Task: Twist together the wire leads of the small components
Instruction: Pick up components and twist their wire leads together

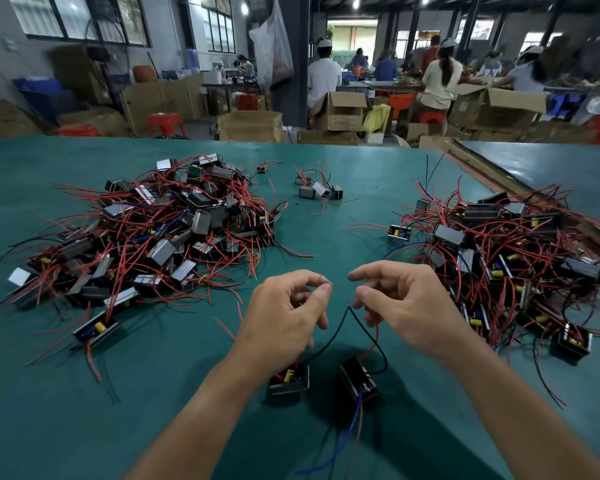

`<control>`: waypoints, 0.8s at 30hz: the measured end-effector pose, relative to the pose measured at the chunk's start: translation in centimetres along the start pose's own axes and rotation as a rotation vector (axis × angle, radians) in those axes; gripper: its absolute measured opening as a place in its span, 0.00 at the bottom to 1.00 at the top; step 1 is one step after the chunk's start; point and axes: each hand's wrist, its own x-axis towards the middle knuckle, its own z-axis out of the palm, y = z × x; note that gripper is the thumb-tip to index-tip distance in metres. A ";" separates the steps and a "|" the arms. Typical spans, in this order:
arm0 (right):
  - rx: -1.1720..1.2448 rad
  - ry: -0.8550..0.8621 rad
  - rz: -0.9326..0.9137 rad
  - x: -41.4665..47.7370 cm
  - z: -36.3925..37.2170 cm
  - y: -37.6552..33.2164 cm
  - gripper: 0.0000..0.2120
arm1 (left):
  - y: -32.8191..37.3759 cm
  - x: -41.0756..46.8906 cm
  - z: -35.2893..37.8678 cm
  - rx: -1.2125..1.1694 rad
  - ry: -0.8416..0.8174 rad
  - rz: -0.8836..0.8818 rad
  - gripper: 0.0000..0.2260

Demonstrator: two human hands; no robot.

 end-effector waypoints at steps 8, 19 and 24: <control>0.039 -0.075 0.067 -0.4 -0.1 -0.9 0.08 | 1.2 -0.2 -0.3 -0.121 -0.039 -0.040 0.08; 0.024 -0.203 0.104 -0.5 0.0 -0.7 0.06 | 1.1 -0.3 0.5 -0.222 -0.085 -0.055 0.02; -0.057 -0.255 0.047 -0.6 -0.2 -0.6 0.05 | 0.7 -0.3 0.5 -0.239 -0.084 -0.027 0.05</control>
